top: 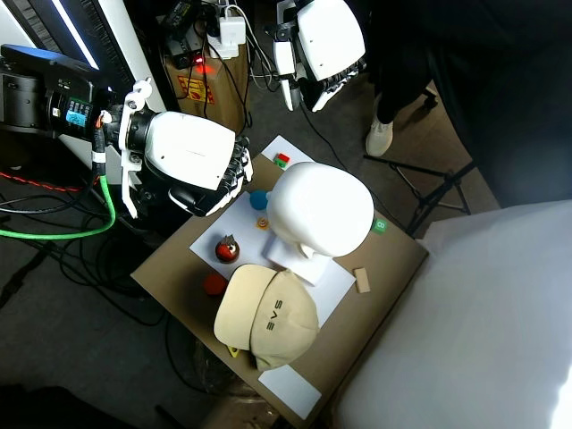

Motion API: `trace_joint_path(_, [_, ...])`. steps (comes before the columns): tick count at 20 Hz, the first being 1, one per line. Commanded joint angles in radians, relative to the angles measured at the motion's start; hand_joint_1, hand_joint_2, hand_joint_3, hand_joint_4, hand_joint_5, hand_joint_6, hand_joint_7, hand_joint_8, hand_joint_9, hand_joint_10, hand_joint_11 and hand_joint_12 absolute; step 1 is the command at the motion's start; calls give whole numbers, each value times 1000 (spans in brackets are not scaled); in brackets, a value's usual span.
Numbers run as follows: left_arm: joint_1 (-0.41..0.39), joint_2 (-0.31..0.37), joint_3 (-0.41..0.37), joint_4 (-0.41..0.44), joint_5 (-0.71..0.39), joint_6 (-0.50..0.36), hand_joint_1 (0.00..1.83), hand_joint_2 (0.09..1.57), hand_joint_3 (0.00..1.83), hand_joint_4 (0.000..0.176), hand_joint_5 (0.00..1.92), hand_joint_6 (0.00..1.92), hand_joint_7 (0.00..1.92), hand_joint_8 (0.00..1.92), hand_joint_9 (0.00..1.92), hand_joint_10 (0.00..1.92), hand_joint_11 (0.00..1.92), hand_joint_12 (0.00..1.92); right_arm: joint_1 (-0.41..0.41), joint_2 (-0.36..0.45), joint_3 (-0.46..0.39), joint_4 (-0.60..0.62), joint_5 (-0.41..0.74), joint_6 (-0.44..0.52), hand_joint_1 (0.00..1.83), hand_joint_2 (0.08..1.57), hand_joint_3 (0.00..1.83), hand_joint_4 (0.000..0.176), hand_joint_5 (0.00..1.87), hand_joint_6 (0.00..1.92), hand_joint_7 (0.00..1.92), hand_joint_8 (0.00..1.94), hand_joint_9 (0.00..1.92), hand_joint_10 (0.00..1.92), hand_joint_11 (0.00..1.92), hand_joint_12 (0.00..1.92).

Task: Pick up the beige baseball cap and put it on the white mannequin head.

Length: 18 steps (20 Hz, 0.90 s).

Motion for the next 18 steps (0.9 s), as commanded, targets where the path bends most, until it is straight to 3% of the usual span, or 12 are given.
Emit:
trace_joint_path(1, [-6,3,2,51,-31,-6,13,1135,111,68,23,37,0,30,0,13,0,340,5,0,-6,-59,76,-4,0,969,165,19,137,55,166,32,97,67,0,578])
trace_joint_path(4, [-5,4,-3,43,-38,-18,13,1135,111,68,23,37,0,30,0,13,0,340,2,0,-10,-58,81,1,0,969,165,19,137,55,166,32,97,67,0,578])
trace_joint_path(5, [-5,5,-7,42,-52,-18,0,1177,21,61,36,7,3,3,0,0,0,291,2,0,-11,-58,84,8,0,1014,50,14,132,8,155,3,95,13,0,496])
trace_joint_path(6, [-6,8,-10,34,-69,-18,0,1178,17,61,36,6,3,2,0,0,0,289,2,1,-11,-57,87,15,0,1016,44,14,132,7,155,2,95,10,0,492])
trace_joint_path(9, [0,20,-14,18,-90,-18,0,1166,4,25,25,0,0,0,0,0,0,270,0,1,-11,-37,88,40,0,1017,13,11,99,0,119,0,86,0,0,458])
trace_joint_path(12, [17,23,-18,18,-135,-18,0,1167,1,18,19,0,0,0,0,0,0,217,-7,2,-9,13,88,49,0,1015,6,4,91,0,106,0,80,0,0,430])
trace_joint_path(15, [78,11,-8,40,-172,-18,0,1171,2,9,22,1,0,0,0,0,0,201,-39,12,15,-56,94,109,0,1007,2,0,87,0,112,2,95,6,0,427])
trace_joint_path(16, [110,-8,-12,65,-250,-51,0,1175,4,9,23,2,0,0,0,0,0,200,-61,18,37,-123,101,172,0,1017,6,0,83,0,108,1,92,4,0,425])
trace_joint_path(18, [188,-35,0,153,-268,-179,0,1176,3,8,22,1,0,0,0,0,0,198,-91,19,90,-198,98,269,72,1031,10,0,72,0,104,0,94,3,0,412])
